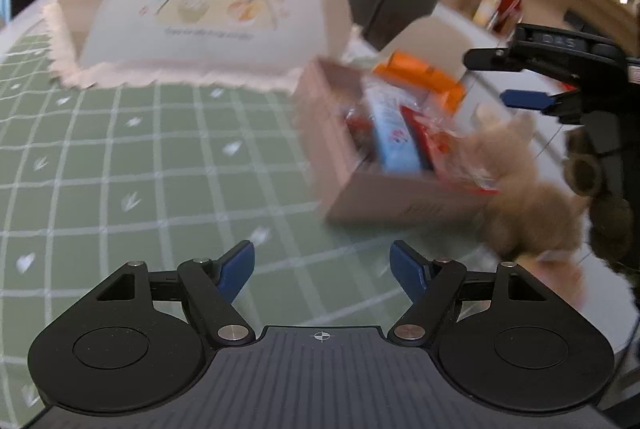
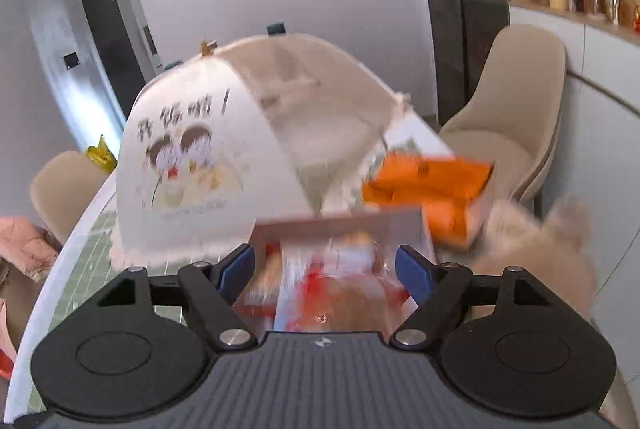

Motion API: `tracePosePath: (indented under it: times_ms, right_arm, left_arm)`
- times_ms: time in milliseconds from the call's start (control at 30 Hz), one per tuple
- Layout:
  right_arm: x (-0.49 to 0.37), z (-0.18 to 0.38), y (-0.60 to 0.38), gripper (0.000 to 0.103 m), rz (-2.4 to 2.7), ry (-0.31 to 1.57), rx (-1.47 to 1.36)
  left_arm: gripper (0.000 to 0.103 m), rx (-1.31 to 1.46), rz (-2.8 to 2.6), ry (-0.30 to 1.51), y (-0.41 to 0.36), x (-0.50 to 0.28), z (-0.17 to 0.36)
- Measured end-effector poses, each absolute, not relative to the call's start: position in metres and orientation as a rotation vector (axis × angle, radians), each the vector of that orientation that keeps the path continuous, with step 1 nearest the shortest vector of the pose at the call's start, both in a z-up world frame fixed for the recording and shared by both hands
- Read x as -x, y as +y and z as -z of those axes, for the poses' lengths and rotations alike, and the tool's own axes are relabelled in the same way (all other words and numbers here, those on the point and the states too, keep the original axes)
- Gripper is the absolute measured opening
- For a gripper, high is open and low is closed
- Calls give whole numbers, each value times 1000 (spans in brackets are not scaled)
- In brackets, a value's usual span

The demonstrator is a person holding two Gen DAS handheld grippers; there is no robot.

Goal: Organize snacks
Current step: 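Lower the red duck packet into the pink box and open the right tool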

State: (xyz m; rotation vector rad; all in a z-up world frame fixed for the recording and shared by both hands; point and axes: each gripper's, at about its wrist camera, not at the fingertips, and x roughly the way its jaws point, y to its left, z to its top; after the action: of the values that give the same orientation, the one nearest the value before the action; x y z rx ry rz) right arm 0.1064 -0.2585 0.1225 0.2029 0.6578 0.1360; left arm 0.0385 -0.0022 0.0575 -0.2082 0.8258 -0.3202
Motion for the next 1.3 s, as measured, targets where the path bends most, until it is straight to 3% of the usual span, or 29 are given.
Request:
tracePosePath:
  times_ms: [167,333,433,500,667,867,933,1100,1300]
  right_arm:
    - [-49,-88,-225,79,-142,680,-37]
    - [-27,-89,-221,79,-119,649,118]
    - [-44,-109,-234,80,-74,618,185]
    - [-76,-111,-245,82,-101,700,190]
    - [-141,-83,-267,82,-134,918,101]
    - [-148,-67,-261,85,-210,995,85]
    - [-147,-69,-256,81,-194,1003,142]
    - [-136,-87,-254,50,-199,993,194]
    - [-125,-144,-256,32,-227,830,102]
  left_arm:
    - [79,174,284,833,1,-21,-41]
    - [75,159,258,859,2,-11,-45]
    - [75,187,295,846,0,-6,-57]
    - [75,225,315,856,-4,-5,-64]
    - [75,217,360,910,-25,-1,-78]
    - [75,195,415,934,-35,10,-86]
    - [75,192,416,942,-36,11,-85]
    - [74,207,420,949,-33,9,-83]
    - [73,236,415,954,-25,8,-81]
